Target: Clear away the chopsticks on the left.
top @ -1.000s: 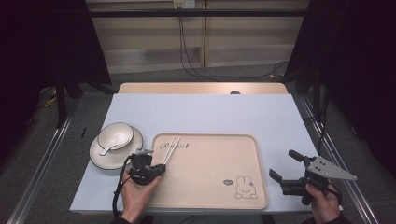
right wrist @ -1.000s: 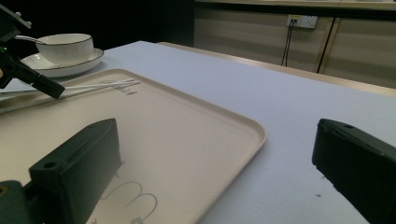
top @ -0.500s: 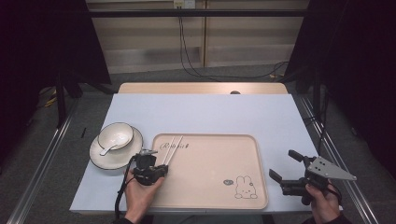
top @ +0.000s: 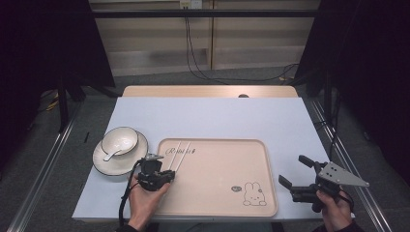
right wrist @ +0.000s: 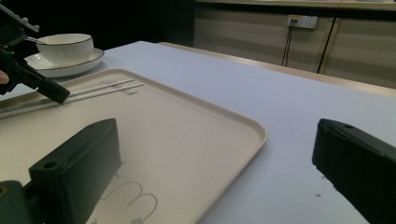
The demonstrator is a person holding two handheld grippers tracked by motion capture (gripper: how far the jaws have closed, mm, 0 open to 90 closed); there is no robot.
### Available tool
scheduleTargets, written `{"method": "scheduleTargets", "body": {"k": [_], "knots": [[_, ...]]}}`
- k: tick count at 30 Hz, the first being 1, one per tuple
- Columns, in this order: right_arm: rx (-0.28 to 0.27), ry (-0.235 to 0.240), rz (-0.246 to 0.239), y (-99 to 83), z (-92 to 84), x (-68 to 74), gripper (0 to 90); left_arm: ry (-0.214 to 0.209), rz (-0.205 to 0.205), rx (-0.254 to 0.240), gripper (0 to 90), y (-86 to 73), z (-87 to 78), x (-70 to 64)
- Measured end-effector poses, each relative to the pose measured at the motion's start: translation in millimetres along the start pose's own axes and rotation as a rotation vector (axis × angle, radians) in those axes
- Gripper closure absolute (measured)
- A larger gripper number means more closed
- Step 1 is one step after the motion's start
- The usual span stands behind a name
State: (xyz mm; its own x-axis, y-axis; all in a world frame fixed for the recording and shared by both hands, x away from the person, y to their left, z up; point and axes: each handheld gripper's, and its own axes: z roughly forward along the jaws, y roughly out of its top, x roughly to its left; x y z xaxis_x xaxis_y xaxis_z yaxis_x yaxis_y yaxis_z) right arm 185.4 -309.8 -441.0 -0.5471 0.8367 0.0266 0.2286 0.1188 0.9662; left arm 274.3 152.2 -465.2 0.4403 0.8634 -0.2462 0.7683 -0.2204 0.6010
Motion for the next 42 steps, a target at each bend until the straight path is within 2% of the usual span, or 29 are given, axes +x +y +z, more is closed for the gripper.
{"method": "scheduleTargets", "body": {"k": [3,5,7,9,10,11,13,14,15,16,17,18,19,20,21,22,23,24,25,26,27,28,30,33,36,38,40,41,42], "knots": [[-0.005,-0.001,0.013,0.3,0.0,0.5,0.6,-0.008,0.02,-0.005,73.6,0.0,-0.7,-0.2],[-0.004,0.002,0.004,-0.1,-0.2,-0.8,0.6,-0.033,0.086,-0.048,68.5,0.4,-2.8,-1.5],[-0.004,0.007,0.01,0.0,-0.4,-0.7,0.6,-0.034,0.092,-0.063,64.0,0.5,-4.5,-2.1],[-0.008,0.001,0.012,0.0,-0.4,-0.7,0.6,-0.063,0.112,-0.093,60.5,1.5,-7.1,-1.8],[-0.005,0.005,0.009,0.0,-0.4,-0.7,0.6,-0.071,0.152,-0.132,53.8,1.9,-11.2,-2.4],[-0.005,0.005,0.009,0.0,-0.4,-0.7,0.6,-0.071,0.152,-0.132,48.4,1.9,-11.2,-2.4],[-0.006,0.001,0.007,0.0,-0.4,-0.4,0.6,-0.088,0.193,-0.171,45.4,2.6,-15.6,-4.9],[-0.008,0.001,0.007,0.1,-0.5,-0.7,0.6,-0.094,0.221,-0.207,33.6,3.4,-20.9,-5.4],[-0.008,0.001,0.007,0.1,-0.5,-0.7,0.6,-0.094,0.221,-0.207,28.8,3.4,-20.9,-5.4],[-0.008,0.0,0.006,0.1,-0.5,-0.8,0.6,-0.091,0.238,-0.241,28.8,3.1,-25.4,-5.6],[-0.009,-0.003,0.008,0.0,-0.5,-0.5,0.6,-0.091,0.246,-0.261,22.5,2.8,-29.1,-4.5],[-0.007,-0.004,0.01,0.0,-0.6,0.0,0.6,-0.078,0.251,-0.29,11.9,1.8,-37.3,-3.2],[-0.007,-0.004,0.01,0.0,-0.6,0.0,0.6,-0.078,0.251,-0.29,10.5,1.8,-37.3,-3.2],[-0.005,-0.003,0.008,-0.1,-0.6,0.0,0.6,-0.091,0.282,-0.328,9.5,-0.3,-45.5,-0.4],[-0.005,-0.003,0.008,-0.1,-0.6,0.0,0.6,-0.091,0.282,-0.328,6.6,-0.3,-45.5,-0.4],[-0.006,-0.002,0.012,0.0,-0.7,0.2,0.6,-0.081,0.297,-0.351,6.6,-1.8,-48.6,0.6],[-0.007,-0.005,0.011,0.0,-0.6,0.1,0.6,-0.1,0.35,-0.375,2.2,-6.2,-55.8,4.6],[-0.007,-0.005,0.011,0.0,-0.6,0.1,0.6,-0.12,0.359,-0.385,2.8,-9.1,-59.9,7.3],[-0.007,-0.005,0.011,0.0,-0.6,0.1,0.6,-0.12,0.359,-0.385,2.2,-9.1,-59.9,7.3],[-0.008,-0.005,0.008,0.1,-0.8,0.2,0.6,-0.16,0.361,-0.393,2.4,-15.6,-68.7,13.7],[-0.008,-0.005,0.008,0.1,-0.8,0.2,0.6,-0.16,0.361,-0.393,2.5,-15.6,-68.7,13.7],[-0.009,-0.008,0.006,0.0,-0.6,-0.1,0.6,-0.174,0.355,-0.417,2.0,-22.9,-76.4,21.0],[-0.006,-0.008,0.01,-0.1,-0.6,0.0,0.6,-0.166,0.344,-0.421,1.9,-26.4,-80.5,24.5],[-0.008,-0.008,0.008,-0.1,-0.6,-0.1,0.6,-0.158,0.298,-0.445,1.8,-33.8,-89.4,33.5],[-0.008,-0.009,0.008,-0.2,-1.1,0.0,0.6,-0.127,0.288,-0.472,2.0,-41.7,-103.8,41.2],[-0.008,-0.009,0.01,-0.3,-1.4,0.0,0.6,-0.117,0.288,-0.48,2.0,-44.3,-107.3,43.4],[-0.006,-0.013,0.01,-0.5,-1.3,-0.9,0.6,-0.09,0.296,-0.532,1.6,-51.8,-116.8,48.7],[-0.006,-0.013,0.01,-0.5,-1.3,-0.9,0.6,-0.09,0.296,-0.532,1.6,-51.8,-116.8,48.7],[-0.008,-0.016,0.003,-0.3,-1.0,-0.6,0.6,-0.05,0.3,-0.544,1.3,-57.1,-120.8,51.1]]}}
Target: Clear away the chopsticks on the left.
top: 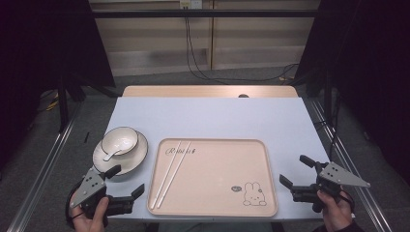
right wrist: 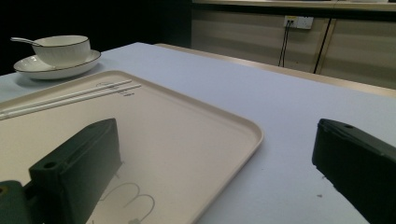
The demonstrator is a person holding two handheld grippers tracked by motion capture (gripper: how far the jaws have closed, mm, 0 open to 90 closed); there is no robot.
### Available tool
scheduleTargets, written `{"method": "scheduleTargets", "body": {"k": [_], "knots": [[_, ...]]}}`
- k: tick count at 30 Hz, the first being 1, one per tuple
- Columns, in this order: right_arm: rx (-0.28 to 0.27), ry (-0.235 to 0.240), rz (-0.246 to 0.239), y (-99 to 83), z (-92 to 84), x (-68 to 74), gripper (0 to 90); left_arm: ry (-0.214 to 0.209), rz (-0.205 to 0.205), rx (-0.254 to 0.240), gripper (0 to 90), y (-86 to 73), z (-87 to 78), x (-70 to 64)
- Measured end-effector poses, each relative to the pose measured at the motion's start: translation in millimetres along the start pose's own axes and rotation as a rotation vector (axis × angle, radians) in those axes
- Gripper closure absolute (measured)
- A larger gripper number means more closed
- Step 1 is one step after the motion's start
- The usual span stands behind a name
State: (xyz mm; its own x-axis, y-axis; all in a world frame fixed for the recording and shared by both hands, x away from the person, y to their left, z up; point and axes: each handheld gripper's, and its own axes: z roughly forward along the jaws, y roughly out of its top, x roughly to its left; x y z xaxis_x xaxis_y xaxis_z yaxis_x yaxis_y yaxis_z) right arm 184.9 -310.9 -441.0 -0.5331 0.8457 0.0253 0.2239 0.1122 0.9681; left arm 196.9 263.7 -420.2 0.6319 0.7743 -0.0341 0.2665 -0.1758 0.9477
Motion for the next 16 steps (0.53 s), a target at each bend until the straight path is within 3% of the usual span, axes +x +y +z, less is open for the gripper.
{"method": "scheduleTargets", "body": {"k": [2,6,7,11,16], "knots": [[0.001,0.001,0.001,0.1,-0.3,0.4,0.6,-0.015,-0.039,-0.016,1.3,-5.8,-4.0,1.4],[0.001,0.003,0.005,0.1,-0.7,0.3,0.6,-0.014,-0.061,-0.026,1.3,-12.4,-8.3,5.3],[0.0,0.004,0.001,0.1,-1.2,0.1,0.6,-0.035,-0.085,-0.043,2.0,-16.6,-13.4,9.9],[-0.009,-0.002,-0.011,0.3,-1.3,1.3,0.5,-0.026,-0.1,-0.042,1.4,-18.7,-16.0,13.2],[-0.02,-0.019,-0.009,-0.5,-3.3,0.6,0.6,-0.028,-0.089,-0.035,1.3,-17.0,-14.0,12.2]]}}
